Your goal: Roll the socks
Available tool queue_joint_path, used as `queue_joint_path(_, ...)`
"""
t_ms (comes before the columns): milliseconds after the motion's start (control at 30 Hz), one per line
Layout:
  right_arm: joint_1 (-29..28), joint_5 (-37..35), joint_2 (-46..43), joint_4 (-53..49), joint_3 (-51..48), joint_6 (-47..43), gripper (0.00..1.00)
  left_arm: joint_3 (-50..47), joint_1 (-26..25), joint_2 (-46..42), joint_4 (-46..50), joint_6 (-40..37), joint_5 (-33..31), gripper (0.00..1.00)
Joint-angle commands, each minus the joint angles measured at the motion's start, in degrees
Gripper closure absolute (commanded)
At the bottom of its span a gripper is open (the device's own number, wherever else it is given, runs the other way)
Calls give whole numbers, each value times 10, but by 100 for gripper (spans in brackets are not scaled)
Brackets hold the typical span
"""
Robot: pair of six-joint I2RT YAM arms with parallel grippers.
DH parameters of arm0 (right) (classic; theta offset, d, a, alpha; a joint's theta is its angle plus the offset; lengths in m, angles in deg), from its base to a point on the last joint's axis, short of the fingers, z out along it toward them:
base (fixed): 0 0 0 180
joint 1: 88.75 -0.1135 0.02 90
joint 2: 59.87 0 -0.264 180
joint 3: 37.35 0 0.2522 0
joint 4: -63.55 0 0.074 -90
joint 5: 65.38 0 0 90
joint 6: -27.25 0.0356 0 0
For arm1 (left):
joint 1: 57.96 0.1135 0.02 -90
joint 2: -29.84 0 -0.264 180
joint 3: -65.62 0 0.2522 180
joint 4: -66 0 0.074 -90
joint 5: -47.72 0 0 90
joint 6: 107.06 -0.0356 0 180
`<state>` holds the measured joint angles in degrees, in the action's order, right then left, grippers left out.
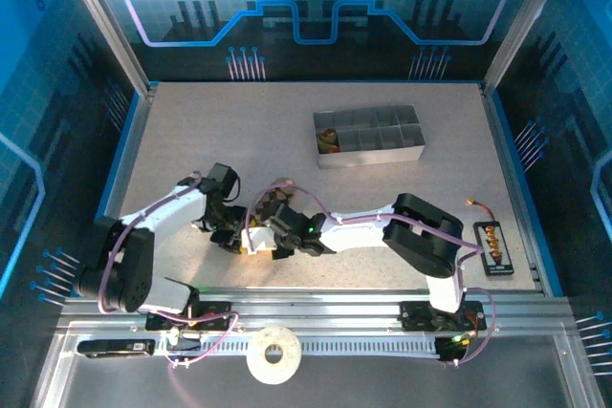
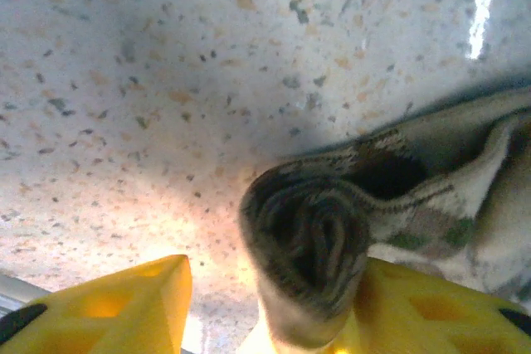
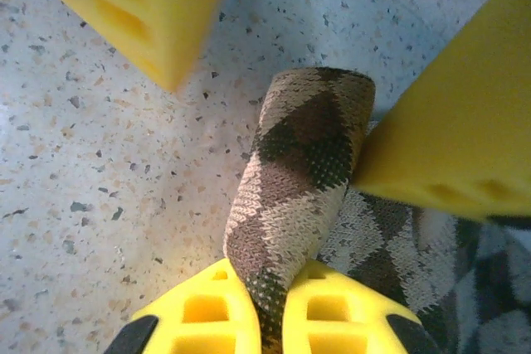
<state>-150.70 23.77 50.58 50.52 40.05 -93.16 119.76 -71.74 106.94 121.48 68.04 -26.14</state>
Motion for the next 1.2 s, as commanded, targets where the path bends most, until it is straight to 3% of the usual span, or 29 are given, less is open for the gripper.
queue_joint_path(0,20,100,36,-102,19,64,100,-20,13,-41,8,16,-8,22)
queue_joint_path(100,32,132,55,-126,35,86,100,-33,22,-78,-12,18,-17,17)
queue_joint_path(400,95,280,108,-192,101,172,100,-93,18,-120,-146,12,9,30)
queue_joint_path(633,141,399,162,-240,158,246,100,-107,-9,-74,-220,3,5,32)
queue_joint_path(833,161,433,191,-266,186,287,100,-101,-32,-22,-242,-4,-4,35)
queue_joint_path(1000,167,444,201,-271,198,298,100,-101,-43,-4,-210,-5,-22,53)
queue_joint_path(1100,167,441,193,-266,198,293,99,-98,-44,13,-179,-6,-30,74)
queue_joint_path(1167,164,422,167,-240,180,284,91,-96,-44,21,-148,1,-30,88)
